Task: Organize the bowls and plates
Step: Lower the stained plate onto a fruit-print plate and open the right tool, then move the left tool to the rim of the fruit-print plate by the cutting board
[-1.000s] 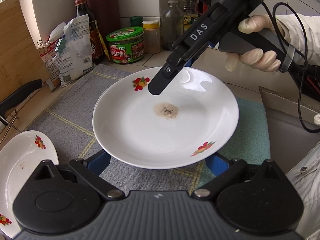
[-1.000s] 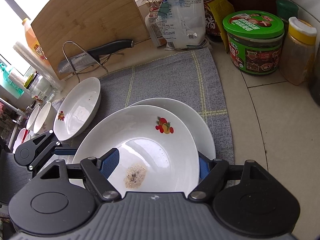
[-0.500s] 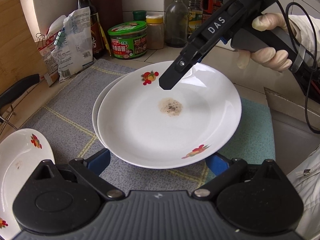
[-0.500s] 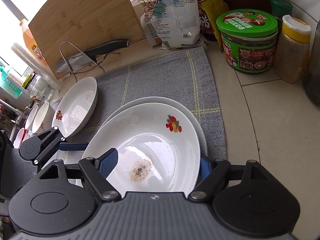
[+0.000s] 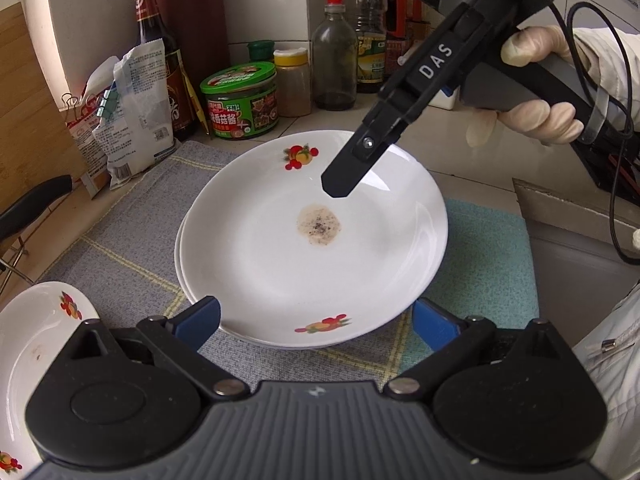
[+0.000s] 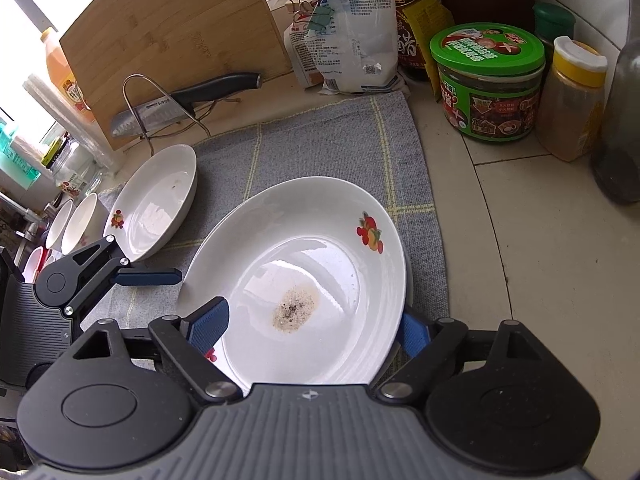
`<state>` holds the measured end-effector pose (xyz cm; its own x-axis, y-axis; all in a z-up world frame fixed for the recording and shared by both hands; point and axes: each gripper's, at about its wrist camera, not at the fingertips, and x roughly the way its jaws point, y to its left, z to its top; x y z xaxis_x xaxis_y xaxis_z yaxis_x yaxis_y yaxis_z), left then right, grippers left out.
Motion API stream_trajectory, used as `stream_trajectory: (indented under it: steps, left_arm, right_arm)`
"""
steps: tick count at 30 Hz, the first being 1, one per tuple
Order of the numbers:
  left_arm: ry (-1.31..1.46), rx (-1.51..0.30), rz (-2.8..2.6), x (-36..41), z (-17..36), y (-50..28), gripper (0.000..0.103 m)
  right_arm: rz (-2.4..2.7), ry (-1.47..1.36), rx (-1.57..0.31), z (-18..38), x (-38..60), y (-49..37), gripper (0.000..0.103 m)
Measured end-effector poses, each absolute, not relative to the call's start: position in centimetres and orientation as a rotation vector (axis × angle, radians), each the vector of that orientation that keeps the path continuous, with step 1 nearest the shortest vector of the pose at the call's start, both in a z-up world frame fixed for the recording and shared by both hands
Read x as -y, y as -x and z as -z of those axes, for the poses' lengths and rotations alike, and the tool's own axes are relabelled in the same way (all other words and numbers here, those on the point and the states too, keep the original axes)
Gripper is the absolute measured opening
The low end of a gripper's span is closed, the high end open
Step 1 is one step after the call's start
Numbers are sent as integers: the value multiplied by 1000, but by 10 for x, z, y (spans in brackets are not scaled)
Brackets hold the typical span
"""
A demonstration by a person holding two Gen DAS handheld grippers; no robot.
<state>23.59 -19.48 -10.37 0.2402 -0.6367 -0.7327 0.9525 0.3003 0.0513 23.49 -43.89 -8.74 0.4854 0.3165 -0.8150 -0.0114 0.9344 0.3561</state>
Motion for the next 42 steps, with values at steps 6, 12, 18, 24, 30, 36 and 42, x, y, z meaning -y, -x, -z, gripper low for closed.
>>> stream_trajectory:
  steps: [6,12,18,24,30,36,42]
  left_arm:
    - [-519,-663,1140,184,98,-235,102]
    - [-498,-638,1101,171,93,-227,102]
    - [-489,-613,986,158,85,-215,102]
    - [-439,-636,839,144,79,-208,102]
    - [-403,-658,689,124,75,-197,102]
    - [-370,-661,630,89,71,-201,102]
    - [-365,-670,557,45,62,-221,102]
  right_arm:
    - [-168,-275,-1065,88,431,-227,100]
    - [-151,-236,-1024,78,423,-217,103]
    - [-133,-25,-940,67,389,-208,103]
    - [-179,91,-882,65,362,-204,103]
    - [-207,105,-854,64,346,-202,103]
    - [-173,96,-819,60,316,-201,103]
    - [-129,106,-809,62,266,-209,103]
